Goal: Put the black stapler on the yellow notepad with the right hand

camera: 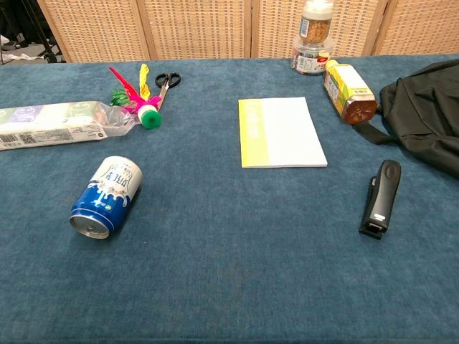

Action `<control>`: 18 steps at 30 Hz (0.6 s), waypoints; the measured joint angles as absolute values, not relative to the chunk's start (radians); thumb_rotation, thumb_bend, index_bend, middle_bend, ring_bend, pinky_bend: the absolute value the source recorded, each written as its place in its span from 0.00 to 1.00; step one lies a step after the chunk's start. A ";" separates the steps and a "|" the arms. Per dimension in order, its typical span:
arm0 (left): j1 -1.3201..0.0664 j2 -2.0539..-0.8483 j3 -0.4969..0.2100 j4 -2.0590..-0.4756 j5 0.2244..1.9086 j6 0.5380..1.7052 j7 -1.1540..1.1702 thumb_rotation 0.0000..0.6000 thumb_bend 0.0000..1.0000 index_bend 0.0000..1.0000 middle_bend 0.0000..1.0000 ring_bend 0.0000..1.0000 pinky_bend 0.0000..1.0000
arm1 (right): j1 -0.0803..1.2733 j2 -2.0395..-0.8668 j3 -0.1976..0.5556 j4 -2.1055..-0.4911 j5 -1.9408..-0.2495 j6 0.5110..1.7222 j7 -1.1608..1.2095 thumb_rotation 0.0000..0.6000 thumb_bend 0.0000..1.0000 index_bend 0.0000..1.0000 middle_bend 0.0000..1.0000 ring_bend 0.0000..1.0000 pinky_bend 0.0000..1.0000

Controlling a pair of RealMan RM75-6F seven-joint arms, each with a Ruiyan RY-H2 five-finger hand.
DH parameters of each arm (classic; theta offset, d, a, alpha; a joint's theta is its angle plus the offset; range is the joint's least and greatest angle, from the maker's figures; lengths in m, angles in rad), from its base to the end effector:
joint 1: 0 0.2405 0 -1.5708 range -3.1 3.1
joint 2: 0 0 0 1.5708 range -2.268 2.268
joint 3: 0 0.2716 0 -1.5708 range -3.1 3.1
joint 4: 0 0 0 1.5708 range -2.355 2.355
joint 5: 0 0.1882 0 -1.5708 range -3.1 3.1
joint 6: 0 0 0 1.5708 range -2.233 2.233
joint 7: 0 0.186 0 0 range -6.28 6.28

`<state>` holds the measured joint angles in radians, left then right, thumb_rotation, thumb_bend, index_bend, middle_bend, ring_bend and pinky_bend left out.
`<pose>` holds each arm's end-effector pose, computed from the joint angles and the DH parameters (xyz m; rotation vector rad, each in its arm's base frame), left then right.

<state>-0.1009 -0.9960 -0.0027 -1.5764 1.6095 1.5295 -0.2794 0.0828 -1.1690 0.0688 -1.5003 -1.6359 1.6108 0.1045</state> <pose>-0.3068 0.2182 0.2197 -1.4469 -0.9560 -1.0548 -0.2989 -0.2230 0.1924 1.4048 -0.7787 1.0986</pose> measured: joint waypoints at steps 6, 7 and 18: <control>-0.101 -0.995 -0.004 -1.580 1.599 1.523 -0.269 1.00 0.00 0.00 0.00 0.00 0.00 | 0.081 -1.178 0.068 -1.496 -1.635 1.613 0.060 1.00 0.00 0.00 0.00 0.00 0.00; -0.101 -0.994 -0.003 -1.582 1.598 1.522 -0.267 1.00 0.00 0.00 0.00 0.00 0.00 | 0.081 -1.179 0.067 -1.496 -1.636 1.612 0.051 1.00 0.00 0.00 0.00 0.00 0.00; -0.107 -0.986 -0.006 -1.593 1.578 1.495 -0.269 1.00 0.00 0.00 0.00 0.00 0.00 | 0.187 -1.189 0.012 -1.411 -1.837 1.540 0.117 1.00 0.00 0.09 0.00 0.00 0.00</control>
<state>-0.1069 -0.9865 -0.0063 -1.5928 1.5777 1.4954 -0.2687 0.1868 -1.1887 0.0123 -1.4107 -1.8374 1.5403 0.1166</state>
